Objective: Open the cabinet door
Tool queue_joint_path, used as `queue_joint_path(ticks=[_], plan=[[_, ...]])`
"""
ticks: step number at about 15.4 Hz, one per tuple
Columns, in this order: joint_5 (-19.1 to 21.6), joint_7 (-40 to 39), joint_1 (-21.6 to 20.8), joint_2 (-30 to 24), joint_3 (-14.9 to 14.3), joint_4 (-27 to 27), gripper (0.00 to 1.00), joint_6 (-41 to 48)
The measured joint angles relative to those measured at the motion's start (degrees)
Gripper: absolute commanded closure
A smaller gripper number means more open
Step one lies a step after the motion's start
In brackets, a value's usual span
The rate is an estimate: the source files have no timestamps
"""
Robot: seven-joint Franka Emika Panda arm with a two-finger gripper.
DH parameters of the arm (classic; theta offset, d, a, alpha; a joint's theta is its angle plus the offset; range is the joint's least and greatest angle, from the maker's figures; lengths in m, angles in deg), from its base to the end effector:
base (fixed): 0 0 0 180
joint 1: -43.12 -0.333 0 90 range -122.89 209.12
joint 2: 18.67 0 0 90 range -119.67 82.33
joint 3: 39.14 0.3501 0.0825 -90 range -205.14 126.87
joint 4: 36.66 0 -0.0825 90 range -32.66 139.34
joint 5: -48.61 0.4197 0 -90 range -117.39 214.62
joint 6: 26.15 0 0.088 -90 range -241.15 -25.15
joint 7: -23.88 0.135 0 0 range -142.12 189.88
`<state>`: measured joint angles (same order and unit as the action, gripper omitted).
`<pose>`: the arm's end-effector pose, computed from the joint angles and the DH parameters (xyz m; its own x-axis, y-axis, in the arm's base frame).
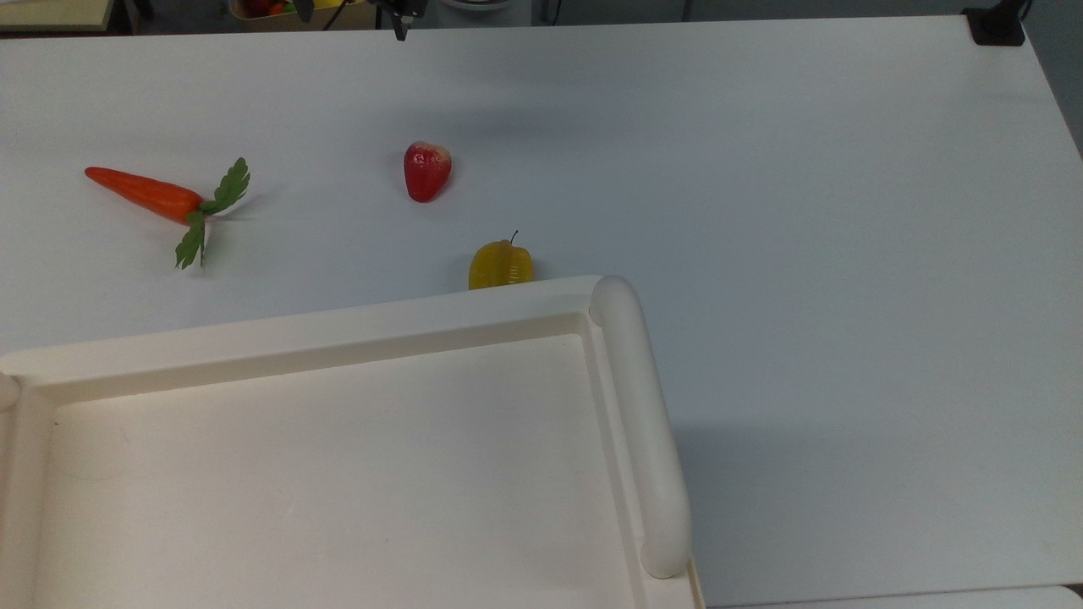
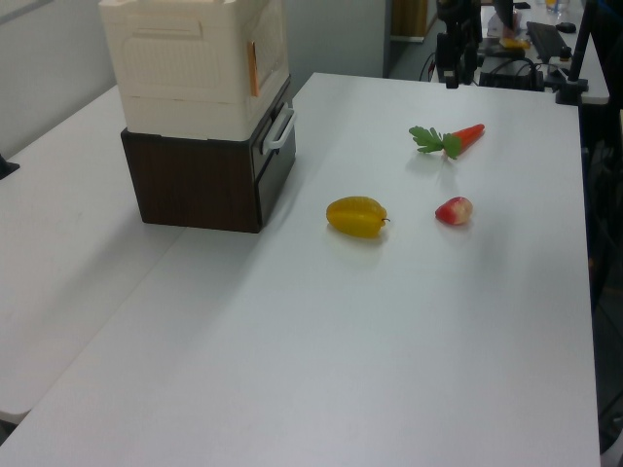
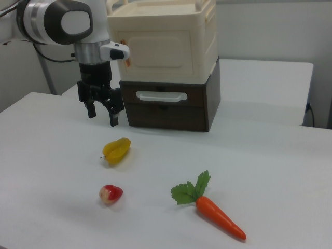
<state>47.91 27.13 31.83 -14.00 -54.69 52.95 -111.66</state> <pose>0.5997 -0.0405 0.5811 0.9801 -0.1332 -0.1473 -0.1283 -0.9908 0.0424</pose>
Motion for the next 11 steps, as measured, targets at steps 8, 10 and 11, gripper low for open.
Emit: queue_joint_path(ticks=[8,10,11], plan=[[2.34,-0.01,1.15,0.11,0.35,-0.49,0.00,0.24],[3.03,-0.05,1.42,0.15,0.34,-0.53,0.00,0.24],[4.03,-0.05,1.44,0.19,0.34,-0.60,0.00,-0.07]])
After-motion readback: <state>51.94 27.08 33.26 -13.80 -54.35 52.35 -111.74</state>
